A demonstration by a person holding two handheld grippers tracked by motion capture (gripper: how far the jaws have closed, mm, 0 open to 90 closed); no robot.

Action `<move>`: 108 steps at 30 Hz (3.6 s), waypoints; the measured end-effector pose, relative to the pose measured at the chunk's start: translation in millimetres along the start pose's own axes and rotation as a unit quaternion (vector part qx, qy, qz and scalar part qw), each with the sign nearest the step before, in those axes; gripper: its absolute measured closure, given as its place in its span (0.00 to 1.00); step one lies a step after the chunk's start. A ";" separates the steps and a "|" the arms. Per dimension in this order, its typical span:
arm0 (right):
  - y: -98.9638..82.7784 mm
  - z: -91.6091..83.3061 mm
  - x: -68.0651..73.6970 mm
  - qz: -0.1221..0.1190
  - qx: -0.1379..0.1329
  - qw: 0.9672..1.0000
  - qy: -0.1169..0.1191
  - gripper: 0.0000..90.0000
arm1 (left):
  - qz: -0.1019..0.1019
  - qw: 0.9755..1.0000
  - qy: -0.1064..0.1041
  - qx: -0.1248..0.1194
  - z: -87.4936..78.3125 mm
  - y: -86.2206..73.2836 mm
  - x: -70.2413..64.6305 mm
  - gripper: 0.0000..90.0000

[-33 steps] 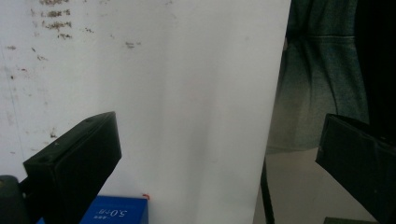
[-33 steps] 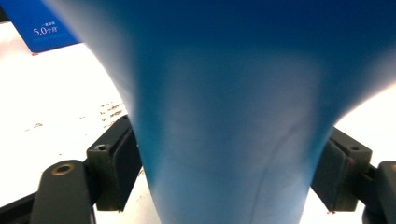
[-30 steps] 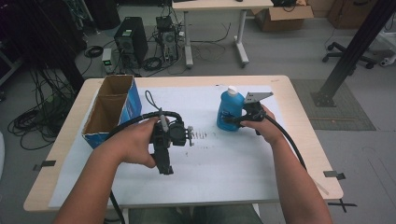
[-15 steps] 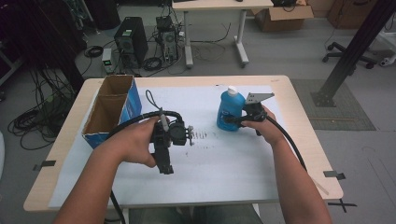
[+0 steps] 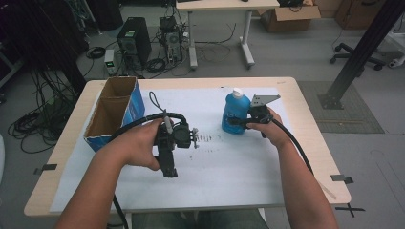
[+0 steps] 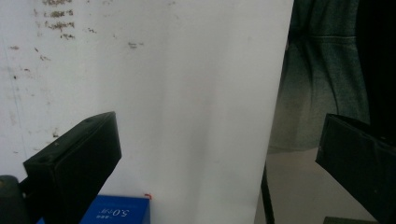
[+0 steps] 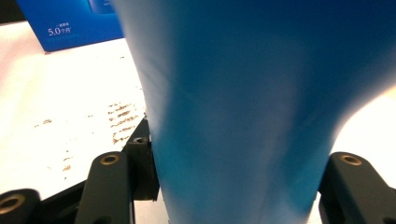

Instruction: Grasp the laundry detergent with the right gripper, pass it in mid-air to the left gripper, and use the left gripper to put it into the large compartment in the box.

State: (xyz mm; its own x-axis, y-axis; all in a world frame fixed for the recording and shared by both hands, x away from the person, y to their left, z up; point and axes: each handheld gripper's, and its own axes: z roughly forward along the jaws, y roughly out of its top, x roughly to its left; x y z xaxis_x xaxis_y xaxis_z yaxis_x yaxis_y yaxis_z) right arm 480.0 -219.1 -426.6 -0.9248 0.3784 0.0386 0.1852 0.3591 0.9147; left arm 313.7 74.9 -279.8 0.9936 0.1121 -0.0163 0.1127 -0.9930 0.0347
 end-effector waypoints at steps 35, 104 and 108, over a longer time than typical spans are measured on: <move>83.2 -54.3 67.5 -0.088 0.020 0.991 0.101 0.49 | 0.000 1.000 0.025 0.010 -34.1 4.8 6.4 0.00; 79.4 51.5 199.3 -0.103 0.001 0.974 0.203 0.48 | 0.030 0.999 0.024 0.007 -52.5 32.1 -7.2 0.00; 81.0 52.7 200.8 -0.104 0.000 0.973 0.205 0.48 | 0.031 0.999 0.025 0.012 -49.2 32.3 -8.2 0.00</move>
State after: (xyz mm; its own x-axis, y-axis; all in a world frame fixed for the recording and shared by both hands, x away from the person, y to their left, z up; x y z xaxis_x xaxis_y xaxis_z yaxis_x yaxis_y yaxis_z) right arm 326.7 -69.1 -366.0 -0.9971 -0.0755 0.0104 -0.0201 0.3919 0.9198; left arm 309.8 43.7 -229.4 0.9980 0.0518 0.0354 0.0515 -0.9986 0.0094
